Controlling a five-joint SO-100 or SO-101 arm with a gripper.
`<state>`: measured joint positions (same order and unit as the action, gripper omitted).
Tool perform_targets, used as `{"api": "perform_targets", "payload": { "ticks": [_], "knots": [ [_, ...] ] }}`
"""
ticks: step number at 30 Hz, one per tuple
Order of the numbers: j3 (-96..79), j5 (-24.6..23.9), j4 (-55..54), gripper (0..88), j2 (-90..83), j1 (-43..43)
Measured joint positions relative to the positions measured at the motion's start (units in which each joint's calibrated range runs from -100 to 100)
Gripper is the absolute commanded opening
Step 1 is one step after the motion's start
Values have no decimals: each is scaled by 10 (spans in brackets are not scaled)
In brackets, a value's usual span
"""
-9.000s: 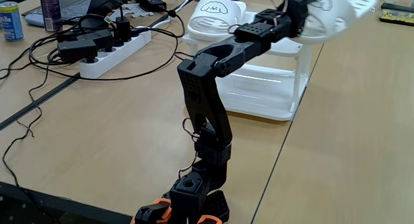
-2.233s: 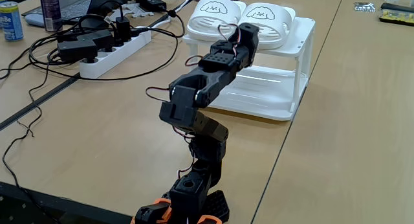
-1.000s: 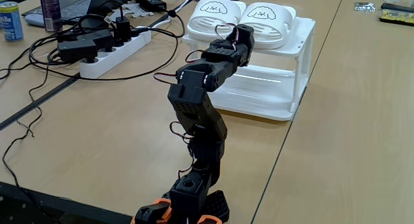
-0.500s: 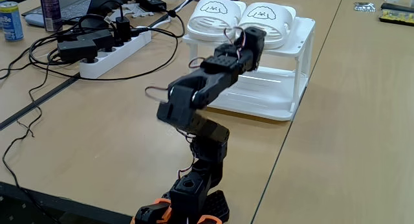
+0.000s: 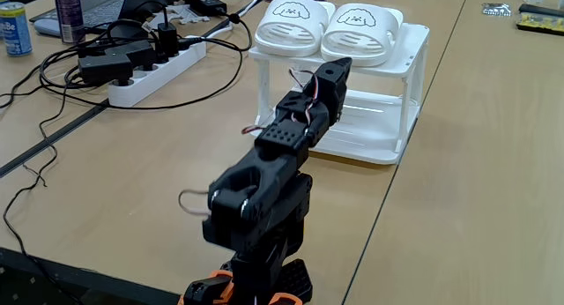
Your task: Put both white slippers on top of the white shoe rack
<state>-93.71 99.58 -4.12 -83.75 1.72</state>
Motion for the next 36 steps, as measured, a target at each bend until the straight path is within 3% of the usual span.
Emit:
{"api": "perform_targets", "payload": {
  "ticks": [11,18,26,36],
  "knots": [
    [-56,0,-151,8,-141,-19],
    [-55,0,-336,8,-147,-25],
    [-55,0,-642,8,-155,-26],
    [-55,0,-872,8,-156,-26]
  ]
}}
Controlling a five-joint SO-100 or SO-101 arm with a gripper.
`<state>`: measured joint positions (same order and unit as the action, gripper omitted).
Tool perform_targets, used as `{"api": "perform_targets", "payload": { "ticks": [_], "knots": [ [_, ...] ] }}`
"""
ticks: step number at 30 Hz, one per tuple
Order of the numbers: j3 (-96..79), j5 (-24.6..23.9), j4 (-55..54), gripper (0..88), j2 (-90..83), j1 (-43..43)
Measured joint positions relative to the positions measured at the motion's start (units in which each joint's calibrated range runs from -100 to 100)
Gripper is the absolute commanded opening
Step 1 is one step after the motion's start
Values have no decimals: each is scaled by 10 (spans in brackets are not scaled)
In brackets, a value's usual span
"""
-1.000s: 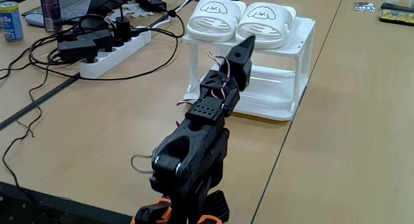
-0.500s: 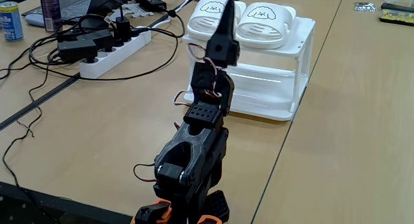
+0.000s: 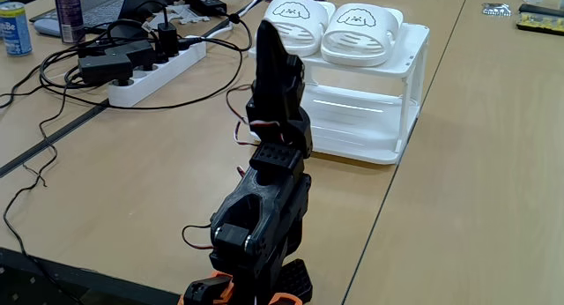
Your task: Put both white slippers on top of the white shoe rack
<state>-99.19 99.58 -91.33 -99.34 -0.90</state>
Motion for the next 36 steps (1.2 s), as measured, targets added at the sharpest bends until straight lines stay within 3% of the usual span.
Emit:
{"api": "perform_targets", "payload": {
  "ticks": [8,36],
  "knots": [
    [0,0,-78,8,0,0],
    [0,0,-81,8,0,0]
  ]
}}
